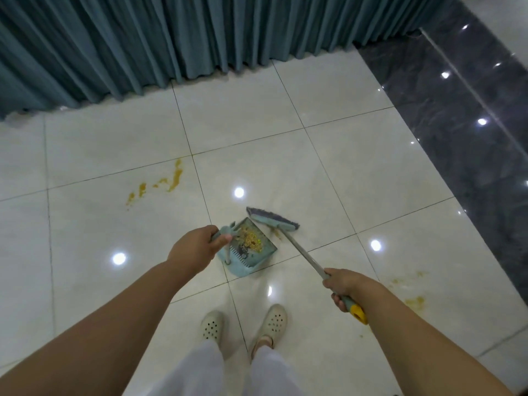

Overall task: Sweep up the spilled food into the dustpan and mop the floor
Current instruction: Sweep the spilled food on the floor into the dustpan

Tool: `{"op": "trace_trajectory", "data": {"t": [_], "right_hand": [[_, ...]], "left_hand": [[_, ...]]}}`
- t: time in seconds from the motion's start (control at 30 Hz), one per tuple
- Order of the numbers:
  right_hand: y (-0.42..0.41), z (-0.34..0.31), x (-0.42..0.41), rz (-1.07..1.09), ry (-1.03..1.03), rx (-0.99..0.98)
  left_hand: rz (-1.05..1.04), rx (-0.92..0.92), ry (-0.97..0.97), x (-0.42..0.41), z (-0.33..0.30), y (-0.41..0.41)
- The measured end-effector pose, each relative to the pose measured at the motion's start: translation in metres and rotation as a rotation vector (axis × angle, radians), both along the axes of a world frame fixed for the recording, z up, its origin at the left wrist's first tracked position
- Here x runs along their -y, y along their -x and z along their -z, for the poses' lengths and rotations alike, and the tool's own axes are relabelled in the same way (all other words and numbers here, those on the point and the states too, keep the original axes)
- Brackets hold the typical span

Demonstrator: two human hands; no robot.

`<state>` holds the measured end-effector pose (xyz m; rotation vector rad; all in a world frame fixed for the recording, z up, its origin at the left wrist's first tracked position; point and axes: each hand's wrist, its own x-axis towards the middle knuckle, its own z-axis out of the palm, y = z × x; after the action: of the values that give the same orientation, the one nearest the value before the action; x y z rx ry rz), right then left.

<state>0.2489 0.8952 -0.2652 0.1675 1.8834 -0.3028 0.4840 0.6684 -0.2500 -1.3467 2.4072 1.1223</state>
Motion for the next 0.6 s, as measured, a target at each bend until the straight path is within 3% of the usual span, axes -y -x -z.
{"op": "trace_trajectory", "data": {"t": [0.47, 0.6], "right_hand": [[-0.004, -0.025, -0.066, 0.013, -0.144, -0.095], [0.004, -0.042, -0.079, 0.177, -0.063, 0.005]], "left_hand": [[0.061, -0.016, 0.029, -0.010, 0.002, 0.010], [0.095, -0.031, 0.023, -0.010, -0.001, 0.010]]}}
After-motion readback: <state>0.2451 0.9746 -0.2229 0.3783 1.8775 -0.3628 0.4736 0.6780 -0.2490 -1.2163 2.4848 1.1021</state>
